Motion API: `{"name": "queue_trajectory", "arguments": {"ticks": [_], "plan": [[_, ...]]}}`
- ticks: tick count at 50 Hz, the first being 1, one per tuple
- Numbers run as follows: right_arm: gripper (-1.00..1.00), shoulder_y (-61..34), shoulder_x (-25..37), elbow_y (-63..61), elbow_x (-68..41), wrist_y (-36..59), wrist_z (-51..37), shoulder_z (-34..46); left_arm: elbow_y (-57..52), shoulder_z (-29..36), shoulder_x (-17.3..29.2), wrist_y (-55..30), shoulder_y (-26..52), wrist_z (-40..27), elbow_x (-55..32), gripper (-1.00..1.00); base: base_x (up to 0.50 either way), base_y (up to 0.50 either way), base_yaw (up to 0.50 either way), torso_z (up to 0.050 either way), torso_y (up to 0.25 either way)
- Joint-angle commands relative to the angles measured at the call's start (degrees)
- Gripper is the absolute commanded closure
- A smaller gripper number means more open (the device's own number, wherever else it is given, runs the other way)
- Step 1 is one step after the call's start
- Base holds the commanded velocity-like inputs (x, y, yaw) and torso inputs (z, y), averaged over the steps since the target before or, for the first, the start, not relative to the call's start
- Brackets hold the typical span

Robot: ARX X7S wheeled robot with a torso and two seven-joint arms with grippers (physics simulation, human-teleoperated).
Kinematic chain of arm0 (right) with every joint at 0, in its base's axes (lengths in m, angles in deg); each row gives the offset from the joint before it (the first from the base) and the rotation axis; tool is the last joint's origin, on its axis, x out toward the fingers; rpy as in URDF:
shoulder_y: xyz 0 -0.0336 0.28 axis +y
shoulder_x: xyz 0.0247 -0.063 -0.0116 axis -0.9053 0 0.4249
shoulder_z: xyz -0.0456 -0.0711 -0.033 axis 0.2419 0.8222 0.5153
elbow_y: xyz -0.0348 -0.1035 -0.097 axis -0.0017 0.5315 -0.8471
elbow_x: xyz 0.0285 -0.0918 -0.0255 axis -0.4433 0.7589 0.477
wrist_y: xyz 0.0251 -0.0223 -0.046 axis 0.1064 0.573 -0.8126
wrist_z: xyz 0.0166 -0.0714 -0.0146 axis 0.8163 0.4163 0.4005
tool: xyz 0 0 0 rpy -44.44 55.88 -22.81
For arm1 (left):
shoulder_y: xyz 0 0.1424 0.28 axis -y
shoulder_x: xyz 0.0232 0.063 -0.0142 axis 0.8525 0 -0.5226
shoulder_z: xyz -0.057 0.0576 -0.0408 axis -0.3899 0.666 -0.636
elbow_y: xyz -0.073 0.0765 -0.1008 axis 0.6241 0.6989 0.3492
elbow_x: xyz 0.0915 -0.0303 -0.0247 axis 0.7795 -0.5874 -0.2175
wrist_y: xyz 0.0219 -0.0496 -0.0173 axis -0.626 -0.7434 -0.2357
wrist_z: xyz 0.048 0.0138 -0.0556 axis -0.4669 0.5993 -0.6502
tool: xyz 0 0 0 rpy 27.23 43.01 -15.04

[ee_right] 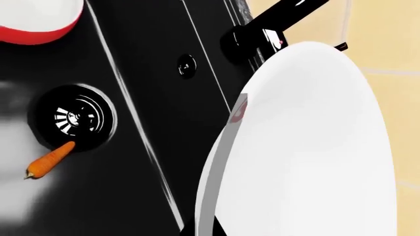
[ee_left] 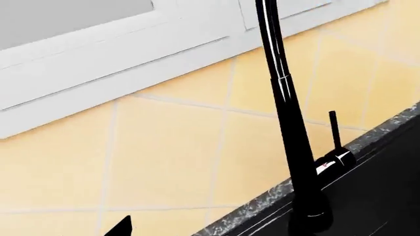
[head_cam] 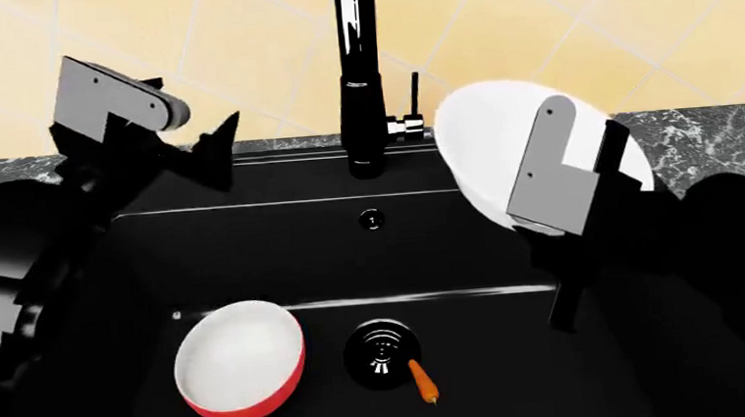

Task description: Pick the bowl and bowl and place them in the sink. Then turn on the water.

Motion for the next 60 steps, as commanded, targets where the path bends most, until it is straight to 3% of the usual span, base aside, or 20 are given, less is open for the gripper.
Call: {"name": "queue_trajectory", "arguments": {"ticks": [1,16,35,60], "plan": [[1.0,-0.32,0.83,-1.26,0.4,0.45,0.11,-0.41,-2.91,-5.57,-0.31,-2.98,1.43,-11.13,-0.56,-1.0,0.0,0.0,0.0,0.0,0.0],[1.0,-0.13,1.73,-1.86,0.1,0.32,1.0,0.27,-0.43,-5.82,-1.67,-5.28,6.4,-16.4,2.16,-1.0,0.0,0.0,0.0,0.0,0.0],[1.0,-2.9,0.98,-1.44,1.88,1.29,5.89,5.78,0.21,-5.56,-1.97,-4.82,6.28,-15.55,1.8,-1.0,0.0,0.0,0.0,0.0,0.001],[1.0,1.02,1.3,-0.33,1.6,0.15,6.91,9.56,-1.24,-5.91,-1.38,-4.69,4.7,-15.36,0.93,-1.0,0.0,0.0,0.0,0.0,0.0]]}}
